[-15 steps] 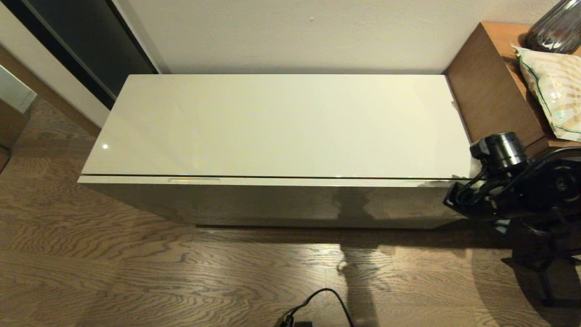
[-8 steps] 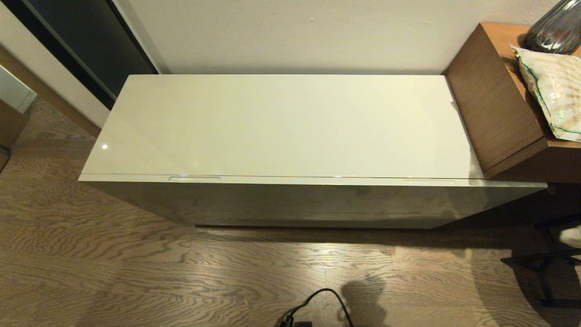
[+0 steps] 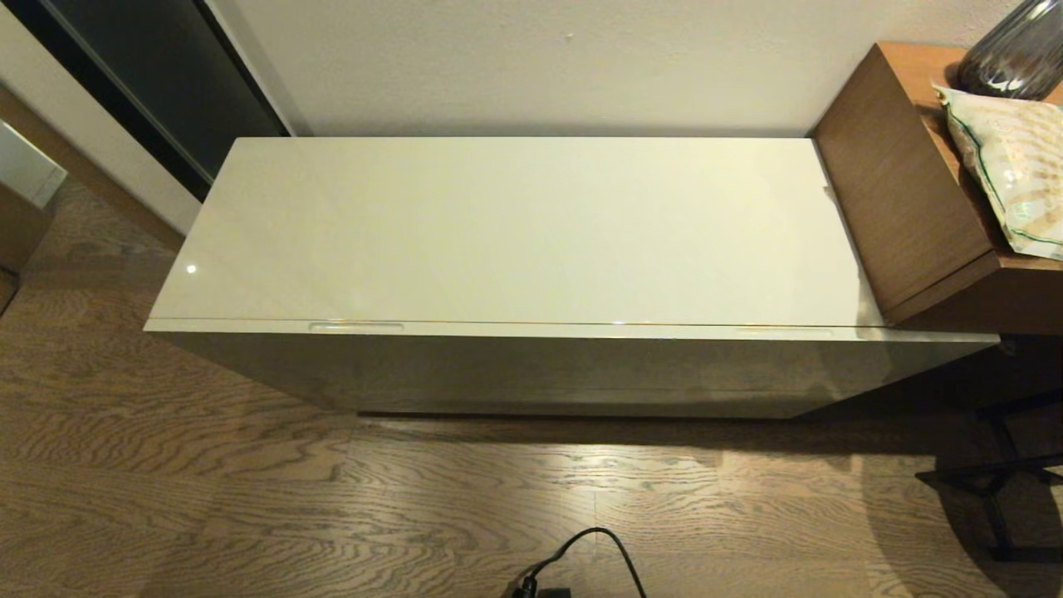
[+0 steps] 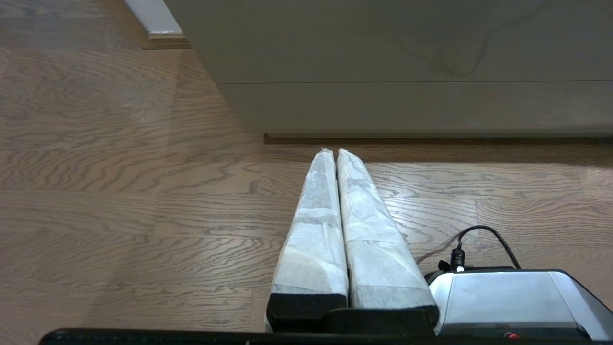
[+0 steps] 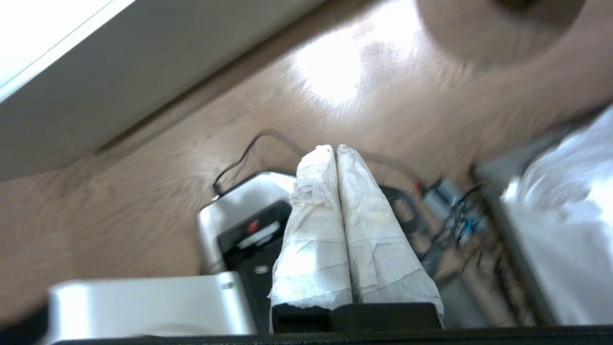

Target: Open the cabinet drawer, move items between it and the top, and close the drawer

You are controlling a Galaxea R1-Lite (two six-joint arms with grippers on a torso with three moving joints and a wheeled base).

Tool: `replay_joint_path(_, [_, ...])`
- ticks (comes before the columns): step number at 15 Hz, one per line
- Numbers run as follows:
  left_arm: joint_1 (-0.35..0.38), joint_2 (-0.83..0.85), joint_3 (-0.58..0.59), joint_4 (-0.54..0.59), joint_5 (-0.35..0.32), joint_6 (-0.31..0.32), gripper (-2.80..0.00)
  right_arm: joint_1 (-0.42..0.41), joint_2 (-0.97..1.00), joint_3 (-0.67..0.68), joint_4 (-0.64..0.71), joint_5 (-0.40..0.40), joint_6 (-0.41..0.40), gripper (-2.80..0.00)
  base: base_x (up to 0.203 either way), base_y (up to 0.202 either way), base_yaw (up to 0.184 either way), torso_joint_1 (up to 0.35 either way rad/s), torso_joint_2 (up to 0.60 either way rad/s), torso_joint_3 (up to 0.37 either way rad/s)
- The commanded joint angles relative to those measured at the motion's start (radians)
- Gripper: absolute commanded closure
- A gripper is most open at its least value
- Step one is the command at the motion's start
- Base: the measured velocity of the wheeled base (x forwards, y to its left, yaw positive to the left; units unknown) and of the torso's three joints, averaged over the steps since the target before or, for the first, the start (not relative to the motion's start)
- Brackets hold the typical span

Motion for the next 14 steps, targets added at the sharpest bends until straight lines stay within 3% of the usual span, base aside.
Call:
replay_joint_path(1, [0.0,0.002,0.001,0.0,0.0,0.0,0.0,-0.03,-0.237,0.087,0.015,-0.004,-0.065,0.0,0.0,0.0,0.0,0.0,0.0,0.0])
replay_joint_path(2, [0.0,0.002,0.001,0.0,0.0,0.0,0.0,-0.043,-0.284,0.138,0.017,-0.005,-0.105,0.0,0.0,0.0,0.0,0.0,0.0,0.0])
replay_joint_path(3, [-0.001,0.002,0.0,0.0,0.0,0.0,0.0,-0.051,-0.347,0.179,0.003,-0.007,-0.205,0.0,0.0,0.0,0.0,0.0,0.0,0.0])
replay_joint_path(4, [0.0,0.002,0.001,0.0,0.0,0.0,0.0,-0.057,-0.421,0.242,-0.059,-0.013,-0.335,0.0,0.0,0.0,0.0,0.0,0.0,0.0])
replay_joint_path(5, [0.0,0.002,-0.001,0.0,0.0,-0.001,0.0,-0.062,-0.463,0.314,-0.177,-0.013,-0.388,0.0,0.0,0.0,0.0,0.0,0.0,0.0])
replay_joint_path(7, [-0.001,0.002,0.001,0.0,0.0,0.0,0.0,-0.067,-0.472,0.483,-0.459,0.016,-0.428,0.0,0.0,0.0,0.0,0.0,0.0,0.0])
replay_joint_path(9, [0.0,0.002,0.001,0.0,0.0,0.0,0.0,-0.069,-0.471,0.657,-0.733,0.126,-0.442,0.0,0.0,0.0,0.0,0.0,0.0,0.0])
replay_joint_path(11, [0.0,0.002,0.0,0.0,0.0,0.0,0.0,-0.07,-0.471,0.81,-0.896,0.229,-0.449,0.0,0.0,0.0,0.0,0.0,0.0,0.0])
replay_joint_path(14, [0.0,0.002,0.001,0.0,0.0,0.0,0.0,-0.071,-0.471,0.918,-1.05,0.283,-0.459,0.0,0.0,0.0,0.0,0.0,0.0,0.0])
